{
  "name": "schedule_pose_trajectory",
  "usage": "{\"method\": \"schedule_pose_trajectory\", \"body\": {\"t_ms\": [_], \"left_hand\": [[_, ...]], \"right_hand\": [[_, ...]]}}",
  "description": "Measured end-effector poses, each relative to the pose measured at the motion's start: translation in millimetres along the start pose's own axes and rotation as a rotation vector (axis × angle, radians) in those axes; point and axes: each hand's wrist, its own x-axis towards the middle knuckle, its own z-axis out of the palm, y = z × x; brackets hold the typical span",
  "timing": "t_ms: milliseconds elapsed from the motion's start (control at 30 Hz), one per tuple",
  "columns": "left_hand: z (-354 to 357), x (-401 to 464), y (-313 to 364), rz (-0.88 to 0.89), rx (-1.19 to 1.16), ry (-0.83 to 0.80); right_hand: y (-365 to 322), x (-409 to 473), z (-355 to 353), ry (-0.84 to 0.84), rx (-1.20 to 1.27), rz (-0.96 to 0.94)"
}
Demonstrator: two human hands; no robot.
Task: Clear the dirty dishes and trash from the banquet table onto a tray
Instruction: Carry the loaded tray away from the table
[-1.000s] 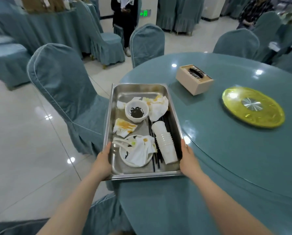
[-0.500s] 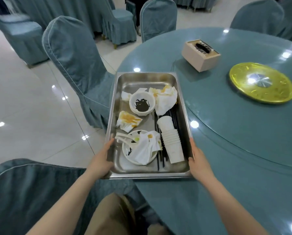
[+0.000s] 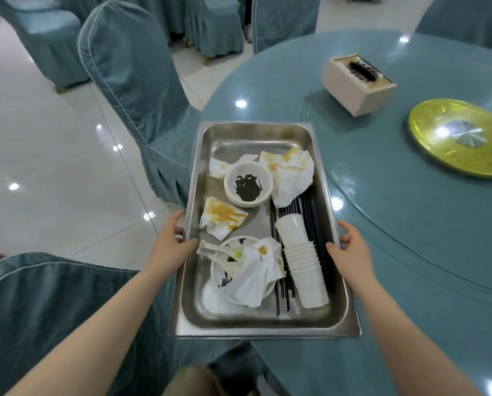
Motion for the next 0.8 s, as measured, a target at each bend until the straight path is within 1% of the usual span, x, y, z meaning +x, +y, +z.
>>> {"method": "schedule_pose_trajectory", "body": {"t_ms": [167, 267, 333, 367, 533, 600, 700, 800], "left_hand": [[7.0, 26.5, 18.9, -0.084, -0.084, -0.023], [3.5, 37.9, 21.5, -0.177, -0.173, -0.015], [-1.9, 41.9, 22.4, -0.227, -0.232, -0.066], [-5.6, 41.3, 22.3, -0.219, -0.235, -0.085], [-33.6, 22.3, 35.0, -0.067, -0.285, -0.072], [-50.0, 9.1, 46.0, 0.029, -0.289, -0.084], [-75.5, -11.3, 70.0, 0.197, -0.249, -0.112], [-94.2, -35.4, 95.5, 0.321, -0.175, -0.149]], "right_hand": [[-22.3, 25.8, 10.5, -0.029, -0.107, -0.033], [-28.4, 19.0, 15.9, -0.026, -0.084, -0.027], [-27.2, 5.9, 16.3, 0.008, -0.067, -0.014], [-25.5, -2.9, 16.4, 0.019, -0.066, -0.013], [-39.0, -53.9, 10.8, 0.113, 0.003, -0.047], [-53.5, -78.5, 3.2, 0.149, 0.049, -0.074], [-74.5, -115.2, -18.0, 0.222, 0.105, -0.112], [-88.1, -156.2, -40.6, 0.279, 0.196, -0.108]]}}
